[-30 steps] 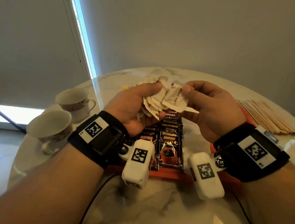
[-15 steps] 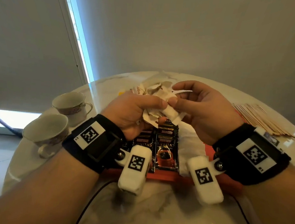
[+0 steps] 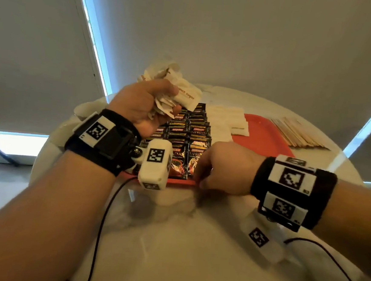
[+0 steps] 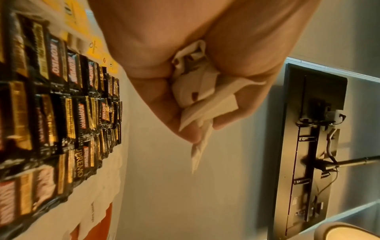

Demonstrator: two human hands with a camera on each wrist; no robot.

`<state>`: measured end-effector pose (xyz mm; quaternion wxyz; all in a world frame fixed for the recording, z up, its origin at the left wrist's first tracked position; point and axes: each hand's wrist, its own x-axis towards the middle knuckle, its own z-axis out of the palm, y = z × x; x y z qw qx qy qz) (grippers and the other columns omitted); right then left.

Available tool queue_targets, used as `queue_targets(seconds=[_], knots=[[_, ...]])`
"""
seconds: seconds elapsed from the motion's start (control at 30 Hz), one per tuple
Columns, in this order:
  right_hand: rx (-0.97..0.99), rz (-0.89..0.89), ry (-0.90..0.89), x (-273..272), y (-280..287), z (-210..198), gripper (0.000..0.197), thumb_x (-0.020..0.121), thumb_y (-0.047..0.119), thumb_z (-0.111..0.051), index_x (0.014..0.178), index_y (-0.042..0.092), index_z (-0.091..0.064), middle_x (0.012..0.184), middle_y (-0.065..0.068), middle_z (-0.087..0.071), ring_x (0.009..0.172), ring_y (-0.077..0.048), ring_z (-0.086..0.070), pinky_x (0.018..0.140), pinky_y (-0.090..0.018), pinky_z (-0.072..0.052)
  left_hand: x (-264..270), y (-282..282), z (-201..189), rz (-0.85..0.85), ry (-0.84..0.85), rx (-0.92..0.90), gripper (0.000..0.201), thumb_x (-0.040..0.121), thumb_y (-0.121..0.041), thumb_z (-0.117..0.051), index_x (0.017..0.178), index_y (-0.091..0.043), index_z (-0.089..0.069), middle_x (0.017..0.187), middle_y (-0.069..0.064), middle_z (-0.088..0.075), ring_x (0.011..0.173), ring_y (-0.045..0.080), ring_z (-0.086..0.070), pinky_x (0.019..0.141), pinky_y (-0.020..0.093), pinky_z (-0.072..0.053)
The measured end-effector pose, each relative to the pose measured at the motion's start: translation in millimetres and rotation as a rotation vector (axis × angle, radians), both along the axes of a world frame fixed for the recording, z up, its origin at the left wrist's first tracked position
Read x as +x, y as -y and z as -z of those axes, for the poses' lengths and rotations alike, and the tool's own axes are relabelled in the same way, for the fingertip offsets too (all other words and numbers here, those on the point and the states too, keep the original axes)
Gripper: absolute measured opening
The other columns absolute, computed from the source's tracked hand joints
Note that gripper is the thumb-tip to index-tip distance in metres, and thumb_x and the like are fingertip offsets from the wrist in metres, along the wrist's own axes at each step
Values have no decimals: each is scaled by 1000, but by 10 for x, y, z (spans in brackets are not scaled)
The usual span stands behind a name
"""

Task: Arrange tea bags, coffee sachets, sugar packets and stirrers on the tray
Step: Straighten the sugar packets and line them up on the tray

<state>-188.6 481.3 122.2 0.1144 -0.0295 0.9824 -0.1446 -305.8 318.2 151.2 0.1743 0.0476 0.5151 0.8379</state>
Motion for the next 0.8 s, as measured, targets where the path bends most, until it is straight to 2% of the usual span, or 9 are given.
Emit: queue_targets(seconds=[0.2,0.33,0.43,0.47,0.53,0.6,0.63,0.7,0.8], knots=[[18,-27,-1,209,77,9,17,92,25,-72,107,32,-77,105,11,-71,97,-10,-64,87,-29,-56,189,123,-23,38,-16,8,70,61,-3,-77,129,-15,-65,120,22,-74,99,30,-71,57,26,-57],[-17,-42,-38,322,103,57,15,91,26,-72,105,31,-77,100,12,-71,94,-10,-63,85,-29,-56,259,94,3,30,11,1,35,83,3,-70,114,-13,-67,116,23,-74,98,32,-71,54,25,-56],[-71,-24,-10,323,41,27,11,91,27,-71,99,30,-78,93,12,-73,86,-7,-66,79,-28,-57,288,0,52,68,46,26,18,90,3,-66,103,-9,-66,110,24,-75,100,33,-66,51,25,-56],[-161,16,-6,294,-16,-22,8,91,27,-71,95,29,-78,88,10,-75,81,-8,-69,75,-28,-57,285,-33,63,80,55,37,14,91,4,-66,99,-8,-68,105,23,-76,101,34,-66,51,25,-56],[-509,183,-11,180,-173,-180,5,90,22,-74,94,22,-78,86,2,-77,74,-13,-73,70,-30,-61,260,-106,82,100,39,63,15,90,4,-66,87,-7,-77,101,23,-77,101,35,-67,52,26,-57],[-953,315,-16,12,-343,-354,22,85,18,-78,104,11,-72,93,-7,-74,74,-19,-69,70,-33,-62,199,-184,87,118,17,65,14,82,3,-70,81,-7,-81,105,25,-77,98,34,-66,53,27,-57],[-1116,332,-21,-72,-413,-433,32,80,20,-80,108,8,-70,95,-10,-72,74,-20,-67,70,-34,-61,183,-222,69,130,13,73,15,77,1,-71,89,-3,-78,110,27,-75,95,33,-66,54,27,-57],[-1265,304,-50,-227,-493,-517,42,72,22,-81,109,8,-66,93,-8,-71,73,-17,-68,70,-33,-61,108,-310,75,155,-13,70,33,75,-2,-71,107,4,-68,118,30,-71,92,32,-67,59,28,-57],[-1289,293,-157,-430,-520,-477,24,81,9,-78,102,9,-66,86,-5,-73,70,-14,-67,66,-29,-60,8,-427,117,186,-47,80,56,78,-2,-73,131,12,-59,127,32,-66,94,33,-66,81,36,-54]])
